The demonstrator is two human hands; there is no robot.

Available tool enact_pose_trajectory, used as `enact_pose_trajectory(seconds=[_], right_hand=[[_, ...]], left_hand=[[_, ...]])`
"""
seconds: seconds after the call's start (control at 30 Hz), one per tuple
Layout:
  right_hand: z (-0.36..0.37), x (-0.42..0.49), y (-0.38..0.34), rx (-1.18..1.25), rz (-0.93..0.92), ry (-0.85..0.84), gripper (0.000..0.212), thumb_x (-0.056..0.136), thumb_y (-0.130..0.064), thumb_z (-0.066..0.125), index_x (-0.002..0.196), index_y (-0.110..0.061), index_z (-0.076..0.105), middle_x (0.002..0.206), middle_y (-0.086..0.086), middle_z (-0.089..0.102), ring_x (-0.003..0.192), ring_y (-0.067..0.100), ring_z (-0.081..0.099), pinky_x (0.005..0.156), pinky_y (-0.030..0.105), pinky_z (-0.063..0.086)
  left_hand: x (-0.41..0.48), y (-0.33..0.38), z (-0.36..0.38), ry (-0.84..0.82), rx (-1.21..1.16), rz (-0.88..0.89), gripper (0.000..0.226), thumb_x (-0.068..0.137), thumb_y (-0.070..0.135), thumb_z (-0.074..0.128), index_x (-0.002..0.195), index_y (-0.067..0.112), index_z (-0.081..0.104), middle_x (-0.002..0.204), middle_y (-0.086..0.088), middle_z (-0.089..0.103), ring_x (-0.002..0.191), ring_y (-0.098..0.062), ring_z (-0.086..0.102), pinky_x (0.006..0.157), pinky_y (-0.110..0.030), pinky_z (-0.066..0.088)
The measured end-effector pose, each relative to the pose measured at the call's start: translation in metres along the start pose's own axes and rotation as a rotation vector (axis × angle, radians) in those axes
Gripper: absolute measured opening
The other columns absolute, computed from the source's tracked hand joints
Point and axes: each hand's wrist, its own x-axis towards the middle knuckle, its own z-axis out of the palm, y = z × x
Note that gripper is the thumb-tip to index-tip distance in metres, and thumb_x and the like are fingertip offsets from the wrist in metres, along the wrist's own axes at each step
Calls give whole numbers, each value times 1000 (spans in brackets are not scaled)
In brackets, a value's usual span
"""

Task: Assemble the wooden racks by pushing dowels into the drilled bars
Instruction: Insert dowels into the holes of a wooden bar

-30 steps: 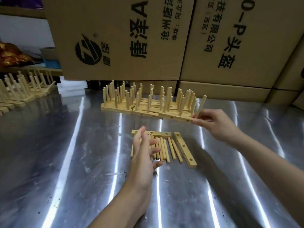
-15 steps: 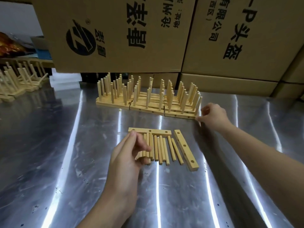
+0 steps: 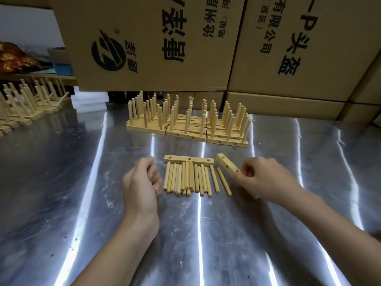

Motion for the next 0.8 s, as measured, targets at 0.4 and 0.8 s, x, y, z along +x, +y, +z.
enact_pose_trajectory(seconds=[0.4, 0.8], right_hand=[[16, -92, -55, -83, -646, -76, 41, 101, -67, 44, 119, -36, 65, 110, -18, 53, 111, 7, 51, 86, 36, 53], [26, -35, 12, 347, 58, 219, 12, 97, -30, 74, 85, -29, 77, 75, -12, 70, 73, 2, 63, 62, 19, 45]], left_hand=[[11, 16, -14, 111, 71, 116, 40, 103, 26, 55, 64, 24, 45, 60, 8, 38, 56, -10, 33, 57, -31, 26], [11, 13, -13, 93, 113, 125, 39, 101, 26, 54, 63, 24, 45, 61, 6, 37, 54, -10, 31, 54, -29, 25]])
